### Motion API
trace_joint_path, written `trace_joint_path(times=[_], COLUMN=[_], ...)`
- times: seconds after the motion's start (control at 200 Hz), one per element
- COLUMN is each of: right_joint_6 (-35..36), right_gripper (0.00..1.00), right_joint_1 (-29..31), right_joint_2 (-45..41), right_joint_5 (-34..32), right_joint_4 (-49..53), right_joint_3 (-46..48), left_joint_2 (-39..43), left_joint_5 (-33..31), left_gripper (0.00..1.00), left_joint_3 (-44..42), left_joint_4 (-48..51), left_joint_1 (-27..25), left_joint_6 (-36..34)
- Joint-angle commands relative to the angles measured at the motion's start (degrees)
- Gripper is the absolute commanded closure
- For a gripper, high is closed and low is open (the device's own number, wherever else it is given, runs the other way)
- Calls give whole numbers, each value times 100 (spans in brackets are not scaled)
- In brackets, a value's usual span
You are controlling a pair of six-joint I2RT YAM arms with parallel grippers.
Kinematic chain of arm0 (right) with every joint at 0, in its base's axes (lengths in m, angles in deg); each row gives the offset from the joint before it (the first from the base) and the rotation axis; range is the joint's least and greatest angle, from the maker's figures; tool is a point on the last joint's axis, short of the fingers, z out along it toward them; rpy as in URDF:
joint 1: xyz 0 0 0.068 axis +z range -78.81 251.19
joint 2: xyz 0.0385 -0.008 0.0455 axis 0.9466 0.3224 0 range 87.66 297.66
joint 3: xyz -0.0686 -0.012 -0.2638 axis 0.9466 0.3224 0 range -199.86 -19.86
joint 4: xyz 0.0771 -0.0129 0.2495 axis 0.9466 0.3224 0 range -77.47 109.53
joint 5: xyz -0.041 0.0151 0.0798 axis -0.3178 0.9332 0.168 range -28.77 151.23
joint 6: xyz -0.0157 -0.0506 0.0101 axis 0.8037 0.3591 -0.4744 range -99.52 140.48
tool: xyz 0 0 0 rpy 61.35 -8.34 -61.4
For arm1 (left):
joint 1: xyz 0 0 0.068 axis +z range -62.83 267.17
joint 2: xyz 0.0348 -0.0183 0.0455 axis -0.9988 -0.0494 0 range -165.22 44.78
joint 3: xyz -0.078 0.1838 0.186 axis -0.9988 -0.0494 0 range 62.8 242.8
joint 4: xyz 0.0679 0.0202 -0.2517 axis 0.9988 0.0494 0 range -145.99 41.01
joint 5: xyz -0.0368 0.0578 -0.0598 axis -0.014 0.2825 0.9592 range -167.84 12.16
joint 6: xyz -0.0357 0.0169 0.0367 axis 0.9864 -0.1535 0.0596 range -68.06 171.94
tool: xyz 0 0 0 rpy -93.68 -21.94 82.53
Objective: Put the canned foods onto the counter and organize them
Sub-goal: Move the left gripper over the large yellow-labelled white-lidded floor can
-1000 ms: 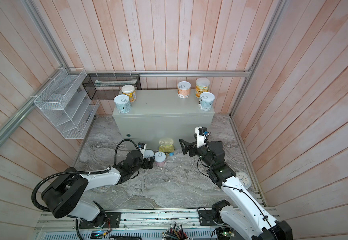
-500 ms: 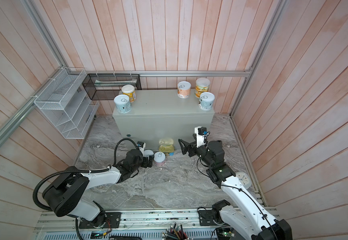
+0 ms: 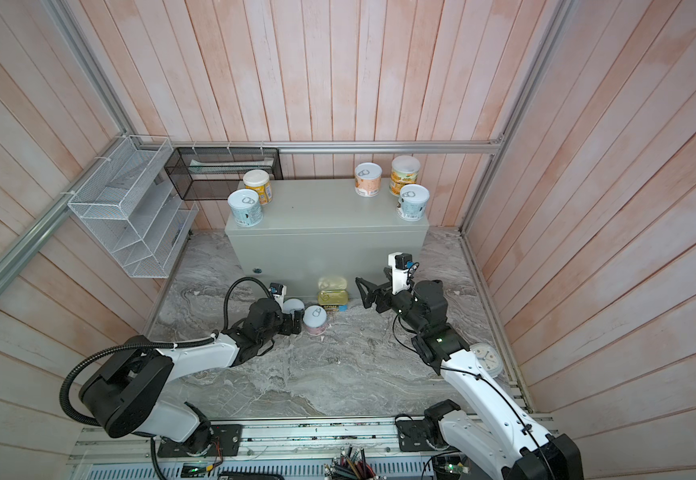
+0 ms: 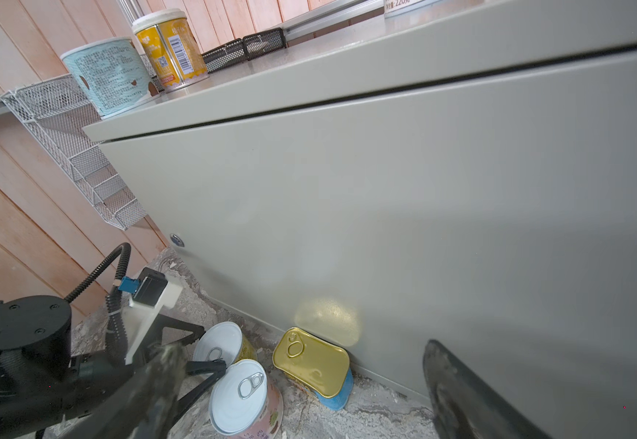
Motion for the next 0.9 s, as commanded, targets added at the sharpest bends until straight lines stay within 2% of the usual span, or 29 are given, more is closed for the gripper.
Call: trace_joint_path(times=[0.0, 0.31, 0.475, 0.56, 0.895], right_joint_6=[-48, -32, -32, -36, -111], right_gripper=[3, 3, 3, 3, 3], right_joint_1=[14, 16, 16, 17, 22], right_joint_2=[13, 23, 56, 94, 250], right_joint_5=[87, 52, 35, 35, 57], right_joint_4=[-107, -79, -72, -65, -136], right_joint_3=[-7, 9, -8, -25, -122], left_joint_2=[87, 178, 677, 822, 568], left_joint_5=[-174, -156, 23, 15, 263], left_gripper=[0, 0, 0, 0, 0], left_joint_3=[-107, -193, -632, -681, -476], left_joint_4=[148, 32, -545, -528, -315], left_joint_1=[73, 96, 99, 111, 161], left_joint_6=[80, 208, 294, 277, 159])
